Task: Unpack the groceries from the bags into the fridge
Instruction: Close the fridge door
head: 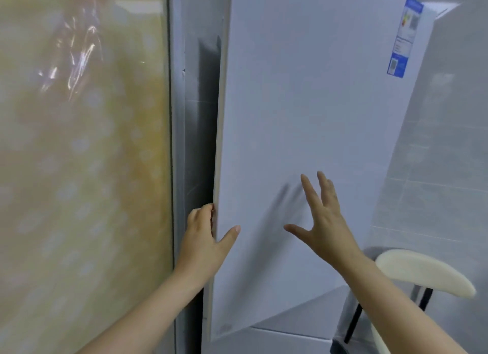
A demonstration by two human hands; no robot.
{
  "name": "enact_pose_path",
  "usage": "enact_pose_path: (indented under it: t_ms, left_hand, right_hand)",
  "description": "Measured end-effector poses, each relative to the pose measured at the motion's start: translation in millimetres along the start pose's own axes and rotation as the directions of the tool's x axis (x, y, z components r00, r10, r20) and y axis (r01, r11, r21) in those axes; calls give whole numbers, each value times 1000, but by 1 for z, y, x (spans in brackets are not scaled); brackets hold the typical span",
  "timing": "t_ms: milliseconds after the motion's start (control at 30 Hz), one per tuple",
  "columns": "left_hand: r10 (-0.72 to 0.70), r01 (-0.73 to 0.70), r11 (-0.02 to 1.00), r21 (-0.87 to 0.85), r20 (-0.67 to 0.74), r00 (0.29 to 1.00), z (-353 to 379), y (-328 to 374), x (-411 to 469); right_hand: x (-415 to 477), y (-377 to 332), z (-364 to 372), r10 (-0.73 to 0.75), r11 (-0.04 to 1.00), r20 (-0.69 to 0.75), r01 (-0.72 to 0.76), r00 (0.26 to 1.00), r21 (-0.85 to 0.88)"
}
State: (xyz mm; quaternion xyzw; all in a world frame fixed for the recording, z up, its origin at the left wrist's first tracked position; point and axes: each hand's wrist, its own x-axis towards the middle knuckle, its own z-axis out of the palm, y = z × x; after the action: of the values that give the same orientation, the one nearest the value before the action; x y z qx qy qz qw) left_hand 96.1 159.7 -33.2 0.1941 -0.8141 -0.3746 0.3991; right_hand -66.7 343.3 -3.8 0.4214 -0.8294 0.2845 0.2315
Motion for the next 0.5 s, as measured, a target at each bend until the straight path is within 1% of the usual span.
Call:
enact_pose_path:
  t_ms: [167, 267, 367, 500]
  left_hand:
    - [11, -10, 999, 36, -9, 1000, 9, -29, 50]
    - [-18, 17, 999, 33, 16, 1000, 14, -49, 76]
    - [-32, 31, 999, 39, 16, 999, 21, -61, 98]
    - [-58, 57, 994, 88, 7, 998, 32, -74, 124]
  right_hand:
    - [51, 20, 27, -46, 990, -17, 44, 999, -133]
    - [79, 30, 45, -27, 979, -11, 25, 1000, -205]
    - [97, 36, 63, -19, 974, -4, 17, 1000, -224]
    - [112, 42, 84, -6, 973, -14, 2, 1000, -229]
